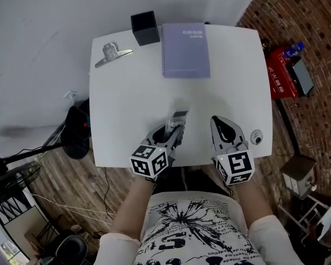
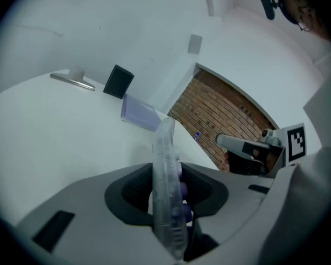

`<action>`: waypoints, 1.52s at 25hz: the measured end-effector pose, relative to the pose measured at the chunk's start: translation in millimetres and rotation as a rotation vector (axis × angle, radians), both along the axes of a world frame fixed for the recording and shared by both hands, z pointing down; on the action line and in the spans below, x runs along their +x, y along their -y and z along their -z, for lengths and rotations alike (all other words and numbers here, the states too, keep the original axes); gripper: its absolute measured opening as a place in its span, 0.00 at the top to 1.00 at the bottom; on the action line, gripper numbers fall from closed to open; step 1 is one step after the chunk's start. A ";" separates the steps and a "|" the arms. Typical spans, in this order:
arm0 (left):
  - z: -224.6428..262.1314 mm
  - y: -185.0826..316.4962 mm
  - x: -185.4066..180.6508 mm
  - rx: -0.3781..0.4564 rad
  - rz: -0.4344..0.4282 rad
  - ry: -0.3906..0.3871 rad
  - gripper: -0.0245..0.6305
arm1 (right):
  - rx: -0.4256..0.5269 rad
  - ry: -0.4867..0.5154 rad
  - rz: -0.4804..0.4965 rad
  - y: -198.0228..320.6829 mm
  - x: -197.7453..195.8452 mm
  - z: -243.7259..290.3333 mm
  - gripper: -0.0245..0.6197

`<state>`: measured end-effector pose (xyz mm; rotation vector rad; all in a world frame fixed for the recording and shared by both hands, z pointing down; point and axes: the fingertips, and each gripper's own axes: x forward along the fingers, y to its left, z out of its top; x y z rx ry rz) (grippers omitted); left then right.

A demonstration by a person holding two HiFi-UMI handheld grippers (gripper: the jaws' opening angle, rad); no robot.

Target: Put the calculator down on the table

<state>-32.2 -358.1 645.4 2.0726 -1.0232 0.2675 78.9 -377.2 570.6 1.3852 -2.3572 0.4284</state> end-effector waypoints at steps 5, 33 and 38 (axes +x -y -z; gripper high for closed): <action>-15.1 11.7 -5.3 -0.069 0.050 -0.017 0.72 | -0.031 0.026 -0.049 4.7 9.1 -9.7 0.94; 49.7 14.9 -45.2 0.139 0.039 0.287 0.51 | 0.037 0.006 0.042 -9.8 -15.8 28.8 0.94; 142.7 9.4 -45.6 0.369 0.025 0.273 0.57 | 0.137 0.027 0.041 -17.7 -13.6 76.6 0.94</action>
